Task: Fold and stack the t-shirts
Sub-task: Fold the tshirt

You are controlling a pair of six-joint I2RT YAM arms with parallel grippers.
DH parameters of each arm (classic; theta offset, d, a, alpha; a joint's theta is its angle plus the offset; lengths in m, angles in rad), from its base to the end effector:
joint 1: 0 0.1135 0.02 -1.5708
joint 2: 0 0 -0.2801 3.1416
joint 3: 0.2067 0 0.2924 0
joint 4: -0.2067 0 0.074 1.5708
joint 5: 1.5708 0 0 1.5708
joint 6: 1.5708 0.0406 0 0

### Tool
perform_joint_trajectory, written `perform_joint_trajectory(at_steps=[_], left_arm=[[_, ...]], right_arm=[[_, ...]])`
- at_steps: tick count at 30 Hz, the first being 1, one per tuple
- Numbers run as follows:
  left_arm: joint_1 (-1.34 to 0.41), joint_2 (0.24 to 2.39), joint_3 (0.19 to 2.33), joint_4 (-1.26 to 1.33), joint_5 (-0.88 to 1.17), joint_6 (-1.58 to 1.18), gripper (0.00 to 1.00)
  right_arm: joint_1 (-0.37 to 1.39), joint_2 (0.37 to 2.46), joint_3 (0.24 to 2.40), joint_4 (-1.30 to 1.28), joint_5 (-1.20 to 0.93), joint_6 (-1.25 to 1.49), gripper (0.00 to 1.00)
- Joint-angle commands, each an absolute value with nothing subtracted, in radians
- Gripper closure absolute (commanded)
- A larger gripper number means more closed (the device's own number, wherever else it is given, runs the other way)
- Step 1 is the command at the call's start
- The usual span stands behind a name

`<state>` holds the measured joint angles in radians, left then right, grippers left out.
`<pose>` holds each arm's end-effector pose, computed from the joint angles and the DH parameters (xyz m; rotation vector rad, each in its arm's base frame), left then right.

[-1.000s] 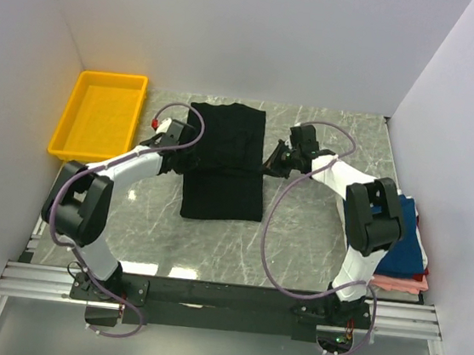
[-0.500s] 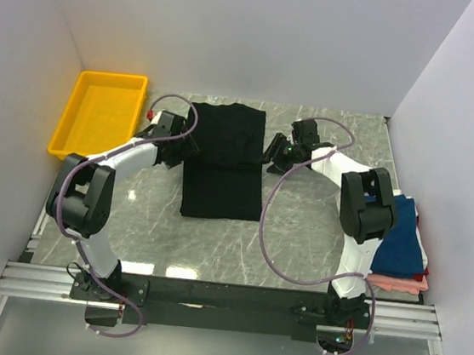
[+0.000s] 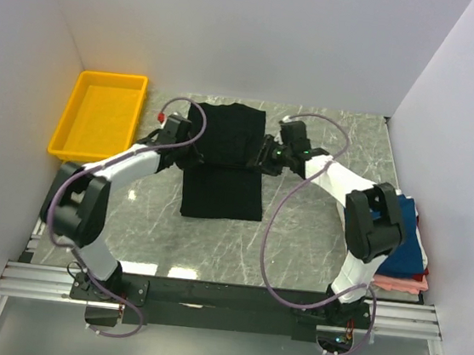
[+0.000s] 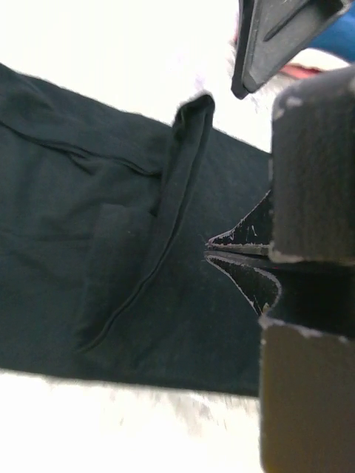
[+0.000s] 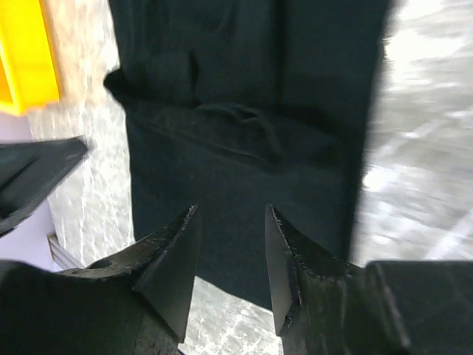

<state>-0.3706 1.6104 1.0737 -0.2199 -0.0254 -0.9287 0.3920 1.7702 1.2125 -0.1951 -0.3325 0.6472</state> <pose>0.3649 -0.1407 0.2200 -0.6767 2.3137 -0.6044 0.3942 0.1773 0.2107 0.1348 2.4474 0.8822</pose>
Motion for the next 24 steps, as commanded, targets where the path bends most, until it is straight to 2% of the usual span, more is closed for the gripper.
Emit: perform_joint_trajectory(at_steps=[1, 13, 18, 24], left_arm=[[-0.387, 1.701, 1.155, -0.189, 0.049, -0.901, 0.99], [-0.339, 2.012, 1.413, -0.265, 0.078, -0.831, 0.99], [-0.313, 2.072, 1.434, -0.276, 0.09, -0.819, 0.99], [-0.305, 2.082, 1.422, -0.262, 0.103, -0.821, 0.99]], right_arm=[[0.431, 1.841, 1.301, -0.184, -0.334, 0.609, 0.54], [0.373, 2.173, 1.644, -0.311, -0.341, 0.577, 0.59], [0.331, 2.227, 1.681, -0.316, -0.364, 0.587, 0.59], [0.302, 2.192, 1.677, -0.311, -0.374, 0.589, 0.59]])
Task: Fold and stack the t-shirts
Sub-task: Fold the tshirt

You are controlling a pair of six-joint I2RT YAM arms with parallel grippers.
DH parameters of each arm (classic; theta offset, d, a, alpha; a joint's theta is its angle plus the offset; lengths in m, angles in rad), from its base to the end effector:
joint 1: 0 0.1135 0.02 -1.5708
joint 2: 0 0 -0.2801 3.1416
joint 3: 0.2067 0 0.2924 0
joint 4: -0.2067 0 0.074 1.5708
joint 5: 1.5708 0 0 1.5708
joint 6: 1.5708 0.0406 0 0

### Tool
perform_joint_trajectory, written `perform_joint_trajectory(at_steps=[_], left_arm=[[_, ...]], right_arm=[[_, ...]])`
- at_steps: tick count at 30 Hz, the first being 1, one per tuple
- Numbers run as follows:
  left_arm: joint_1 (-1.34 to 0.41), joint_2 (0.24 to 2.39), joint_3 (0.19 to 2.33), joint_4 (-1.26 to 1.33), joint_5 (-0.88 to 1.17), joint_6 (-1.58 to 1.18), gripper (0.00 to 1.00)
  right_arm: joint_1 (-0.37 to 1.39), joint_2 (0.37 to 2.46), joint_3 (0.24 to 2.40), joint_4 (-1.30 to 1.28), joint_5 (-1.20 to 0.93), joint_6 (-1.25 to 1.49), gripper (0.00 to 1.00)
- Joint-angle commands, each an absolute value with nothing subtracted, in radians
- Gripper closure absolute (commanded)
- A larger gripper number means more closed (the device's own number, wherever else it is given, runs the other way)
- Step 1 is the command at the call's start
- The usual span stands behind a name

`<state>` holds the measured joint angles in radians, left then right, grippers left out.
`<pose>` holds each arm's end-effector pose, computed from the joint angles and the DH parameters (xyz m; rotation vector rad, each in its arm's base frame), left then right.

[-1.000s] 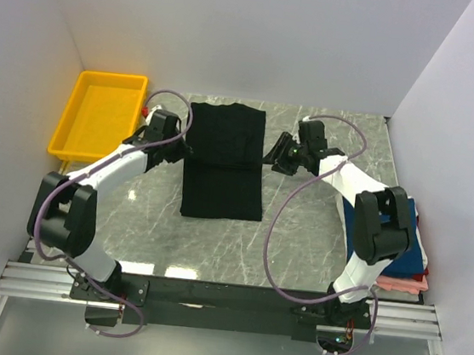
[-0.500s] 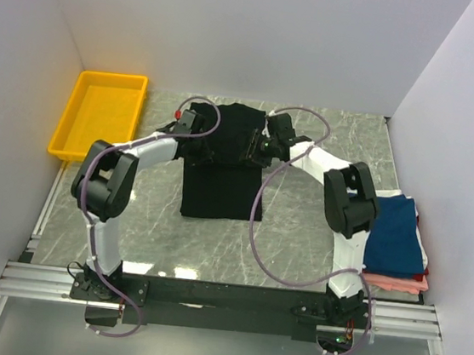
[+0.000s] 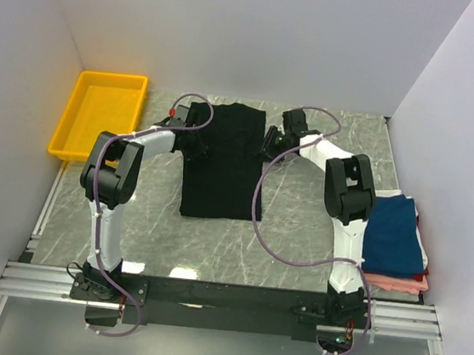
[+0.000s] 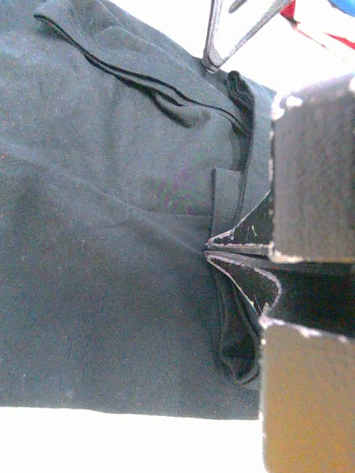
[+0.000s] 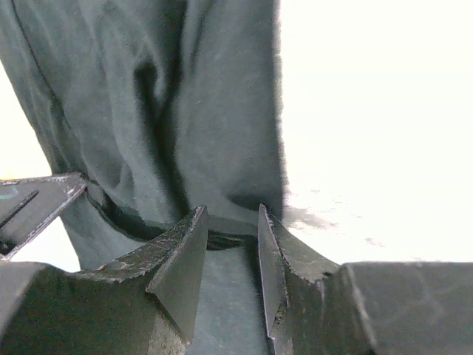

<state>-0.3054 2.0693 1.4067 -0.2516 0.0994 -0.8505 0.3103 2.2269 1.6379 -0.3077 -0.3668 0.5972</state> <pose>0.4626 -0.1501 0.1402 -0.6529 2.4985 -0.5881 0.5022 0.1763 0.1389 0.2021 2.5682 0.8234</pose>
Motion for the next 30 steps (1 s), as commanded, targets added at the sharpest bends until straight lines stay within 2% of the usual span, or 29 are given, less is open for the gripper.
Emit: perform_joint_trajectory(at_steps=[1, 11, 17, 22, 26, 30], left_arm=[[-0.304, 2.076, 1.425, -0.262, 0.101, -0.818, 0.99], [-0.304, 2.014, 1.47, -0.276, 0.12, -0.799, 0.99], [-0.304, 1.993, 1.489, -0.281, 0.126, -0.792, 0.99], [-0.302, 1.954, 1.493, -0.31, 0.115, -0.778, 0.99], [-0.302, 1.895, 1.444, -0.296, 0.121, -0.785, 0.99], [-0.302, 1.826, 1.362, -0.268, 0.127, -0.813, 0.99]], right_arm=[[0.301, 2.163, 1.675, -0.311, -0.368, 0.588, 0.59], [0.382, 1.991, 1.609, -0.27, -0.367, 0.592, 0.59], [0.459, 2.098, 1.632, -0.261, -0.382, 0.604, 0.61], [0.446, 2.245, 1.675, -0.253, -0.4, 0.618, 0.62], [0.41, 2.315, 1.669, -0.198, -0.545, 0.681, 0.62], [0.397, 2.323, 1.661, -0.199, -0.589, 0.692, 0.63]])
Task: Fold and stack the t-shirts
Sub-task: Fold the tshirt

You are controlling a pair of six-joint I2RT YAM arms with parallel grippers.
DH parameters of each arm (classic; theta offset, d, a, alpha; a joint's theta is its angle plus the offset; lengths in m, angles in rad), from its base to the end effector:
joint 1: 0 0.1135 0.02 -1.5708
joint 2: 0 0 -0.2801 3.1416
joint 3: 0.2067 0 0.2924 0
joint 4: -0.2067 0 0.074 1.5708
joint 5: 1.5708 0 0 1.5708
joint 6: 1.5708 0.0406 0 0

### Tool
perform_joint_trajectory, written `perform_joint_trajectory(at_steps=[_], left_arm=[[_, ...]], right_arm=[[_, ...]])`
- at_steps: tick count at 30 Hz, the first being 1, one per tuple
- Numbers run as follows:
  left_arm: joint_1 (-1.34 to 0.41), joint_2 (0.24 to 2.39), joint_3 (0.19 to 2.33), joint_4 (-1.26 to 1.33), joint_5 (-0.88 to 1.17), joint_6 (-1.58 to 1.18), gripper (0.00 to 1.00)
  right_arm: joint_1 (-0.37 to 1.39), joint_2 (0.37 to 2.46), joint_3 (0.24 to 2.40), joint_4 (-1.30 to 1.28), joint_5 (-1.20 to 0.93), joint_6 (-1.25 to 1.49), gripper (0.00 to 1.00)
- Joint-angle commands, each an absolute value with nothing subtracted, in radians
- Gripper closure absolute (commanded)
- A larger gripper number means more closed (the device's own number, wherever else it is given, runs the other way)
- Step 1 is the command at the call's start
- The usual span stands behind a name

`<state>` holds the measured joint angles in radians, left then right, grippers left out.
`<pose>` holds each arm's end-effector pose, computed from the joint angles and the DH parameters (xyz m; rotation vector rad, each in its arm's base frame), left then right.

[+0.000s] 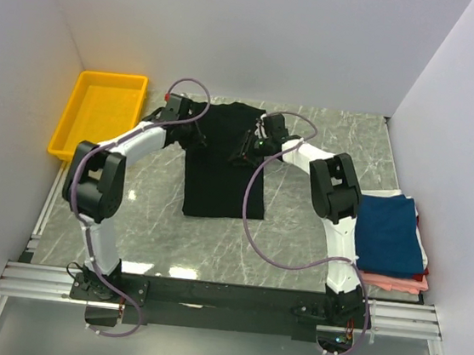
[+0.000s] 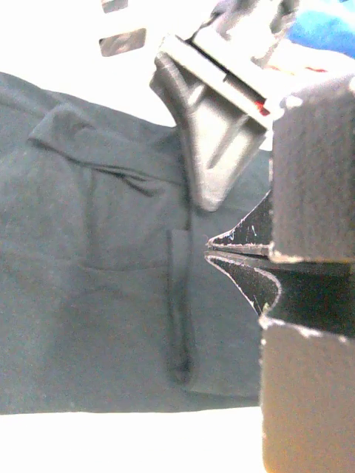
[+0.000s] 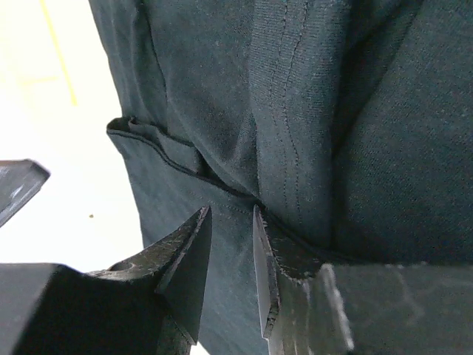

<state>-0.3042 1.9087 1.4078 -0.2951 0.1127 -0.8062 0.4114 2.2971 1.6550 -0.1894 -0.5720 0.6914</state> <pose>0.4496 -0.1459 0.2113 -0.5567 2.3993 -0.6476 0.4898 0.2377 0.1197 0.0684 2.5751 1.1606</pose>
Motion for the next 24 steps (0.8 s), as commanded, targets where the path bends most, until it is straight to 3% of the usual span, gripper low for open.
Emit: perform_joint_trajectory(at_steps=[1, 8, 15, 24], left_arm=[[-0.302, 1.792, 1.349, -0.265, 0.126, -0.818, 0.99], [-0.307, 1.545, 1.086, -0.193, 0.115, -0.888, 0.81], [-0.318, 1.31, 0.784, -0.155, 0.147, -0.911, 0.63], [-0.336, 1.167, 0.605, -0.124, 0.172, -0.942, 0.53]], right_arm=[[0.397, 2.316, 1.658, -0.198, -0.6, 0.69, 0.63], [0.357, 2.249, 1.628, -0.124, -0.787, 0.756, 0.62], [0.351, 2.015, 1.536, -0.189, -0.689, 0.715, 0.52], [0.351, 1.619, 1.037, -0.055, -0.525, 0.727, 0.46]])
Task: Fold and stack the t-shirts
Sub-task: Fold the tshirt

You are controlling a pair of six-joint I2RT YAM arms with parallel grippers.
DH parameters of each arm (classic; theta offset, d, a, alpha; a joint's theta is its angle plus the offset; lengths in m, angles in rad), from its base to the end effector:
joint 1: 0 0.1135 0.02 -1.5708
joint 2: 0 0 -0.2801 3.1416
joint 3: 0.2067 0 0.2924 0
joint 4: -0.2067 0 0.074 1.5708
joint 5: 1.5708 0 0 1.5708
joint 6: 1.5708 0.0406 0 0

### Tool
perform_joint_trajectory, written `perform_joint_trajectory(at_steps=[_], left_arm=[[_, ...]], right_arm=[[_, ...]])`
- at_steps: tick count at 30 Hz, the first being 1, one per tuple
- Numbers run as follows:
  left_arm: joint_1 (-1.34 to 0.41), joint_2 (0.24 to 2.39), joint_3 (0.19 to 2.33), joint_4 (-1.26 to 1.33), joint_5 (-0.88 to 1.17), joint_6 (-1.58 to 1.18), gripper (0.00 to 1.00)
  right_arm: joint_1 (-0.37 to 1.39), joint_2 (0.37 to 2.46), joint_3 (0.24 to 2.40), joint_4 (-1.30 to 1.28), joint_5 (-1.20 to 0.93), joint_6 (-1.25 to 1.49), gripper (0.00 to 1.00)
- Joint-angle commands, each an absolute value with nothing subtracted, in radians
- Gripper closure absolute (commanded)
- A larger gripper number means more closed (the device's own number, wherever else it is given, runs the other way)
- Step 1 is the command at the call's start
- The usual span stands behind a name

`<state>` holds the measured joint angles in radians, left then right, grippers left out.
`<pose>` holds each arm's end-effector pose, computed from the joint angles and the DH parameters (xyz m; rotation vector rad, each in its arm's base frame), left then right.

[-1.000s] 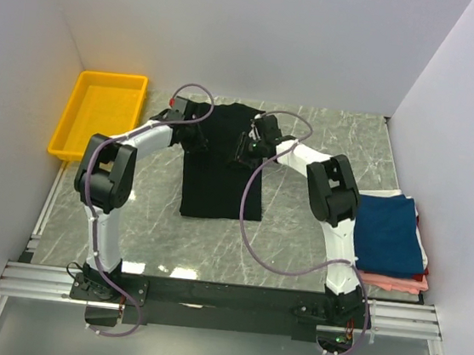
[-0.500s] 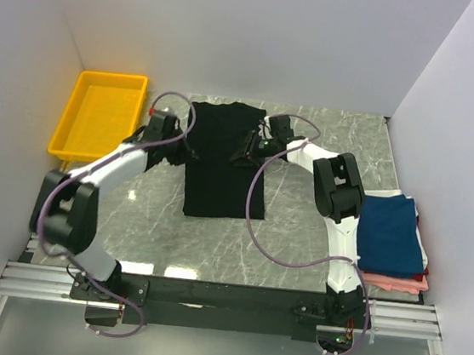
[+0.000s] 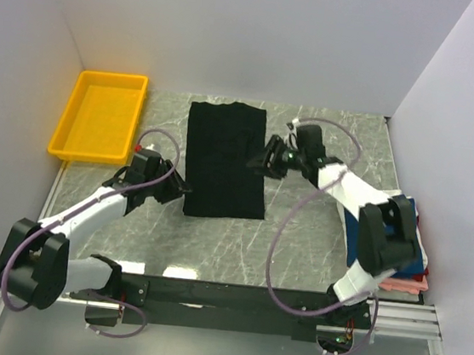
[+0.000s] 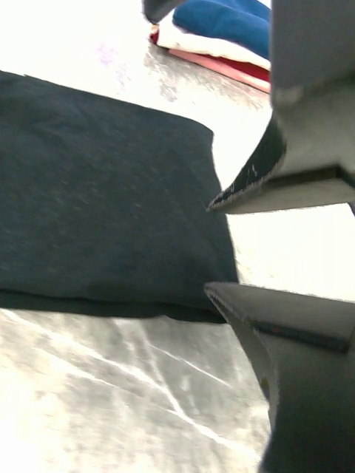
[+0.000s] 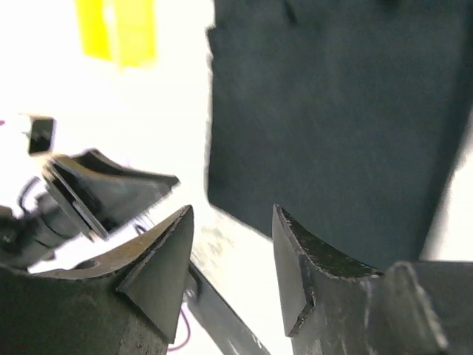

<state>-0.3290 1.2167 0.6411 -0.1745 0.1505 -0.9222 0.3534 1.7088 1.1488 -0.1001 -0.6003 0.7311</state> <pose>0.2622 -0.0959 0.1930 -0.6390 2.3657 -0.7736 0.3840 0.1661 0.2238 0.0921 2.3946 1.2268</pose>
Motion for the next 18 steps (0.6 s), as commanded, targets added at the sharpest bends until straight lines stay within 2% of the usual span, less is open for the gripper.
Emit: perform_joint_trajectory(at_steps=[1, 8, 18], left_arm=[[-0.334, 1.152, 0.592, -0.118, 0.173, -0.945, 0.51], [-0.341, 1.115, 0.482, -0.069, 0.189, -0.971, 0.5], [-0.347, 1.126, 0.4, -0.009, 0.195, -0.992, 0.52]], right_arm=[[0.353, 1.589, 0.953, -0.049, -0.516, 0.723, 0.46], [0.351, 1.402, 0.664, 0.054, -0.491, 0.759, 0.42], [0.354, 1.456, 0.574, 0.132, -0.48, 0.776, 0.41]])
